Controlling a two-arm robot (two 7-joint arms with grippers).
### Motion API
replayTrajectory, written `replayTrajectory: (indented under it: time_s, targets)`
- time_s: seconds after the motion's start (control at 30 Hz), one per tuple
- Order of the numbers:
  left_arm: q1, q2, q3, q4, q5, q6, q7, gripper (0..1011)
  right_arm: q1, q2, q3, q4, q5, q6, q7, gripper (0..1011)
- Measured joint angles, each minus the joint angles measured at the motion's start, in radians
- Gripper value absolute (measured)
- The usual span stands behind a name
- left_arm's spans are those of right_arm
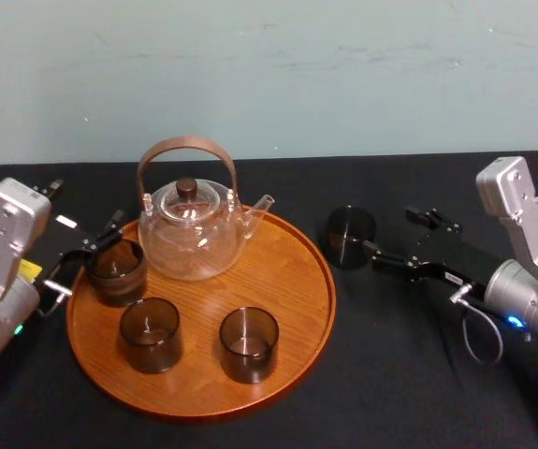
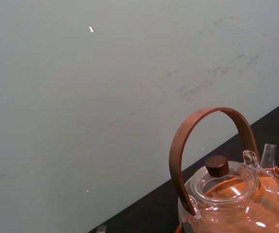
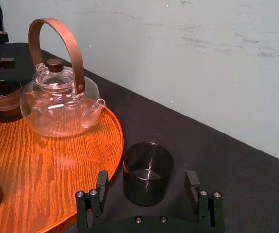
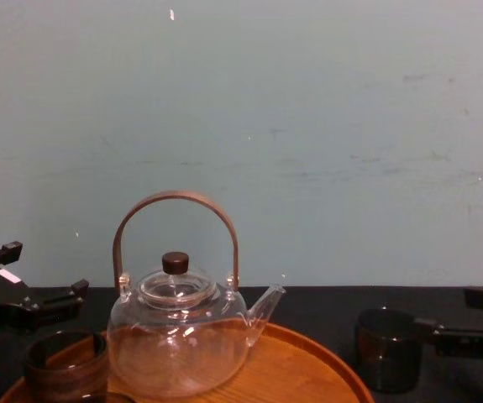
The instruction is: Pick up the glass from the table and place it on the tray.
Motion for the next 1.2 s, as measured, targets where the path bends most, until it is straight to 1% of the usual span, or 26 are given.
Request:
replayTrajectory:
  time_s: [0.2,0.3,0.63,0.8,0.97,1.2]
  targets:
    - [0.0,0.0,0.0,0.0,0.0,0.0,0.0,1001,0.022,-0.01,-0.013,0.034,-0.006,-0.006,0.005,1002]
    - [0.0,0.0,0.0,0.0,0.0,0.0,0.0,1001,0.042,-0.018,-0.023,0.061,-0.013,-0.013,0.008,1002]
    - [0.0,0.0,0.0,0.0,0.0,0.0,0.0,1001,0.121,-0.059,-0.052,0.184,-0.037,-0.042,0.022,1002]
    - [0.0,0.0,0.0,0.0,0.0,0.0,0.0,1002,0.155,-0.077,-0.064,0.231,-0.044,-0.055,0.035,1002]
    - [0.0,0.0,0.0,0.0,0.0,0.0,0.0,1001,0.176,-0.087,-0.071,0.255,-0.047,-0.062,0.047,1002]
    - [0.0,0.0,0.0,0.0,0.0,0.0,0.0,1002,0.211,-0.107,-0.087,0.307,-0.053,-0.076,0.063,1002]
